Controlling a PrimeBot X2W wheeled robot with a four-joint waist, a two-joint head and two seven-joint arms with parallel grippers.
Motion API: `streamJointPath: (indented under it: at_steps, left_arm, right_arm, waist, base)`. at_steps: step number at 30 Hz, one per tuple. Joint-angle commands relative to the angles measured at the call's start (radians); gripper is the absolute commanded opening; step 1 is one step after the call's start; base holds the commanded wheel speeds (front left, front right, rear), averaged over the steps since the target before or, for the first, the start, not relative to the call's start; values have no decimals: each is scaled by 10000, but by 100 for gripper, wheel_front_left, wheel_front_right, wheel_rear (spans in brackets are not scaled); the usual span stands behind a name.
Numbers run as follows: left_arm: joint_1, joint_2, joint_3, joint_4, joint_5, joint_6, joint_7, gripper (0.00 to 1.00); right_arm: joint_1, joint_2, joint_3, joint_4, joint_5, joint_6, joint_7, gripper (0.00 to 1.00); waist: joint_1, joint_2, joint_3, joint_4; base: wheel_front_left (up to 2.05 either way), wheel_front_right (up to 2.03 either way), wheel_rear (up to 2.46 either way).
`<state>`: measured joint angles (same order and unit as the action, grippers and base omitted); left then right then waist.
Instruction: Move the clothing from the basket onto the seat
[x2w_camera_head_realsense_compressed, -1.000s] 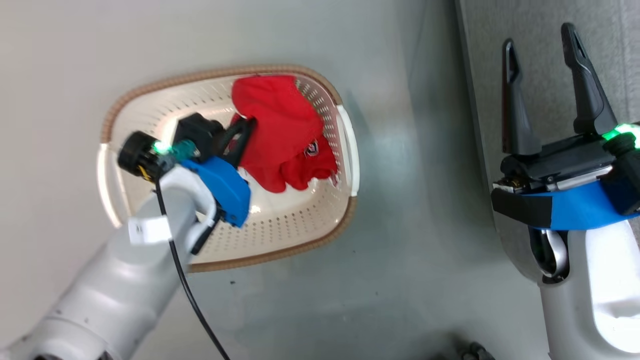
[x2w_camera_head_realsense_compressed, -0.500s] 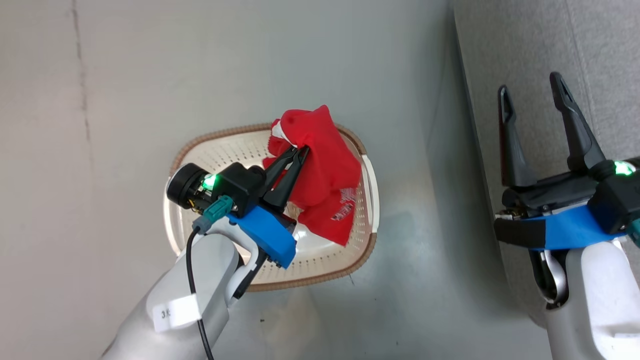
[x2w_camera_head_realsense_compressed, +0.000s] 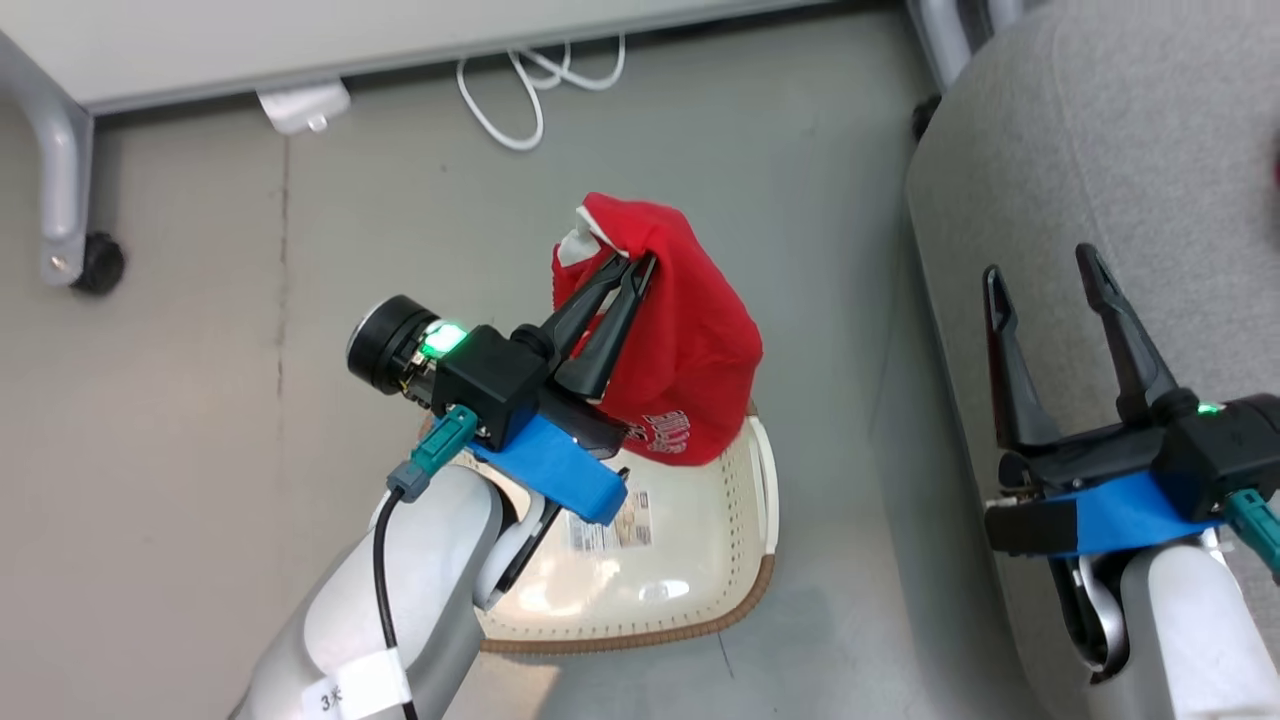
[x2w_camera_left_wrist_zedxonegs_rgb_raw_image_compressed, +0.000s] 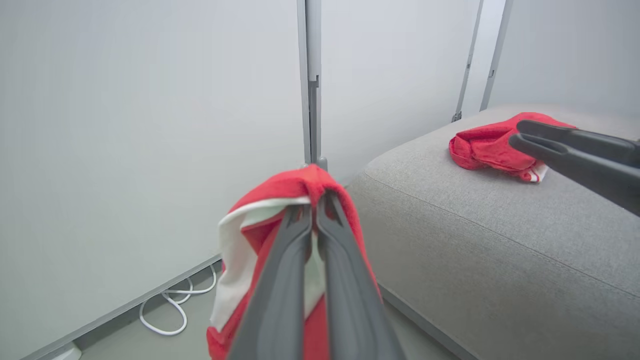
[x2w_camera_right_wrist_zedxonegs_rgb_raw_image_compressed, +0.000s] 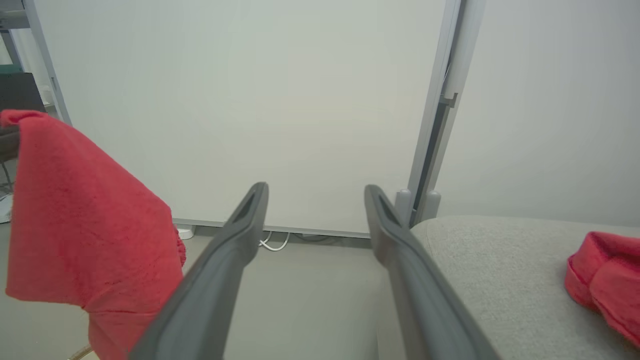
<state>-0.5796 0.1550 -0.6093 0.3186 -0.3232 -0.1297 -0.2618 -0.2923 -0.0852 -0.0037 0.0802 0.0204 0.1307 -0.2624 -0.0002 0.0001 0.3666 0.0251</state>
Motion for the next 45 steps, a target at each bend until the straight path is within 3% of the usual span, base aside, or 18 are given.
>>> streamJointPath:
  at_steps: [1,16,30,37,45]
  left_arm:
    - [-167,-29,95,-247,146,-13,-48,0]
    - [-1061,-255,-373,-716,241,-15,-47,0]
    - [-942,-164,-575,-512,97,-14,-47,0]
    - [-930,-152,-580,-499,123,-14,-47,0]
    - [-983,-156,-529,-480,165,-14,-48,0]
  right_arm:
    - [275,8,2,67,64,1,-38,100]
    - [1127,107,72,341,215,1,-38,100]
    - [1559,170,11,291,263,1,-38,100]
    - [1256,52,471,191,226,1,-38,100]
    - [593,-243,1746,53,273,1,-38,100]
  waist:
    - [2,-1,-657,84]
    - [2,-1,-2341,89]
    - [2,-1,-2724,81]
    - [2,-1,-2632,109]
    - [2,-1,-2524,104]
  base:
    - [0,0,0]
    - [0,0,0]
    - [0,0,0]
    - [0,0,0]
    - [0,0,0]
